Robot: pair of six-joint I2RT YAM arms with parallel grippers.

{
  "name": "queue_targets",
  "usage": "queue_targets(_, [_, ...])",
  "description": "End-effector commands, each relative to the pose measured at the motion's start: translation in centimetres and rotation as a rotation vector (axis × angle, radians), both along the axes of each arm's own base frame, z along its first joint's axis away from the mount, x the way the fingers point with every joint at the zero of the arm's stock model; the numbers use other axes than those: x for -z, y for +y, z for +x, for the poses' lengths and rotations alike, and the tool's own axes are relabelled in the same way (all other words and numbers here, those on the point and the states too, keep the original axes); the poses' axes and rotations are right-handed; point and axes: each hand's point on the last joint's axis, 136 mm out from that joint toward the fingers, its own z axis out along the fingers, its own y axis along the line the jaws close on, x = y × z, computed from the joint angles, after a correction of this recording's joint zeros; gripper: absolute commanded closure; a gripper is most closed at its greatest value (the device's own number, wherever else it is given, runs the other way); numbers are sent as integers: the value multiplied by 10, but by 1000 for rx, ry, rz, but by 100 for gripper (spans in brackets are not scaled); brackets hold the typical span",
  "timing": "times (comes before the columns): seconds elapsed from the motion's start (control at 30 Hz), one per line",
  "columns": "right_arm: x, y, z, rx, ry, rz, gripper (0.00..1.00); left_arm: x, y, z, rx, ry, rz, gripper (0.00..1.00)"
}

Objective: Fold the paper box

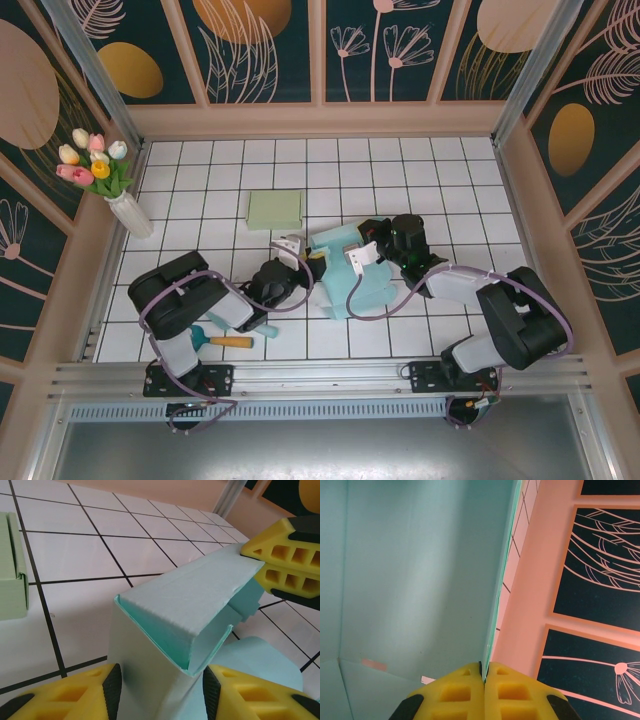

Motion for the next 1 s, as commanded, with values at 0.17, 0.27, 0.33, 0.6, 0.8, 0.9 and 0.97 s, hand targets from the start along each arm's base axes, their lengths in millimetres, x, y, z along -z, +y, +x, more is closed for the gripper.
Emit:
queue_targets(0.17, [13,5,-14,-48,47,-14,100,7,-5,21,-127,7,42,51])
queue_targets(0.27, [10,5,-15,-49,43,-13,100,19,6,29,-212,21,82,51])
queue_targets(0.33, [8,5,-15,-52,43,-11,100,24,12,35,-264,25,113,51])
queue_targets(0.6, [9,5,-16,-48,54,-10,100,39,32,47,-418,46,182,53])
queue_targets(0.8, [7,2,-13,-22,47,-9,100,49,69,46,-585,61,272,64])
queue_targets(0.9, [7,2,-12,-16,48,-3,100,53,87,44,-669,61,332,70])
queue_targets(0.97, [6,1,-11,-7,47,0,100,54,93,45,-707,65,368,74])
